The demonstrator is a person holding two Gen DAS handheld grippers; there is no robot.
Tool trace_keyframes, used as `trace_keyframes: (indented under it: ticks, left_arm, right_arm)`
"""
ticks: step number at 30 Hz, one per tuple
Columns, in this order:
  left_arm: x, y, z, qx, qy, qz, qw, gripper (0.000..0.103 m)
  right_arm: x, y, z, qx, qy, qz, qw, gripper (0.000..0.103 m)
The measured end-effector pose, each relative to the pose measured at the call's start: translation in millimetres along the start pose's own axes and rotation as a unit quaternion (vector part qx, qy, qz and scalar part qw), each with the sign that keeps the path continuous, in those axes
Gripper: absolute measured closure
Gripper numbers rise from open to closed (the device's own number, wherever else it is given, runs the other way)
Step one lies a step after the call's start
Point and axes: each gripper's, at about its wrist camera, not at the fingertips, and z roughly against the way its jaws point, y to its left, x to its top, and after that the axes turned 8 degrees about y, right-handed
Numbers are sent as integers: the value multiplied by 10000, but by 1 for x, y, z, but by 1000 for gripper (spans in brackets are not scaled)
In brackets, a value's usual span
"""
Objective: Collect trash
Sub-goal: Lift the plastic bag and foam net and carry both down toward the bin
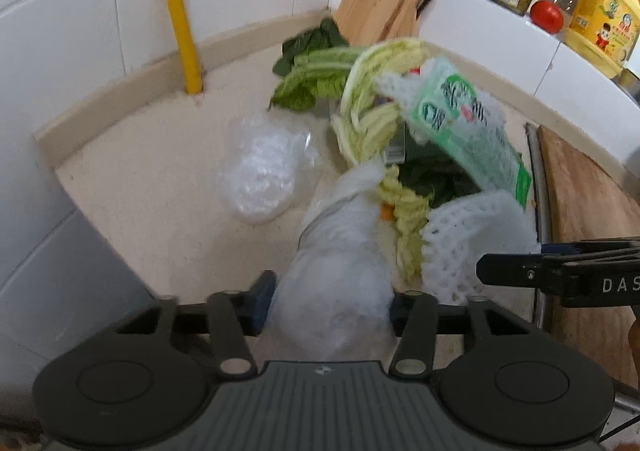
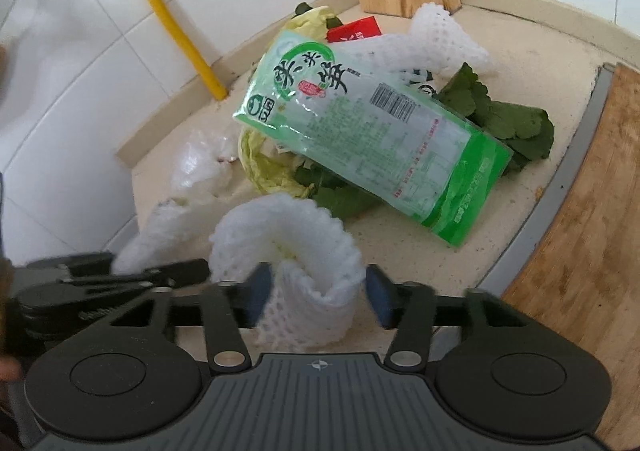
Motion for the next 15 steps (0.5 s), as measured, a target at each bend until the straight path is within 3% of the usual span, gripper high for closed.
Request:
trace_keyframes:
  ticks: [6,9,10,12,14,15]
  left_arm:
    - [4,3,-4,14,-237,84,9997,33]
    - [6,4,-14,82,-182,169,9997,31]
    - [6,5,-15,75,-205,196,9996,32]
    - [5,8,-12,13,-320,291,9991,46]
    - [6,15,-9,-202,-307,427,9984,69]
    - [7,19,-10,-277,-247,529,9979,70]
  right_arm:
    - [2,0,3,-27,-126,83,9999,30]
    - [2,1,1,-48,-130,74,9999,30]
    - [3,0,-1,-49,-121,28,9999,30]
    - [5,0,-3,-5,-80,-36,10000,28]
    - [5,-1,-2,37,-93,-109,9999,27]
    - [5,-2,-2,61,-128,-131,9998,27]
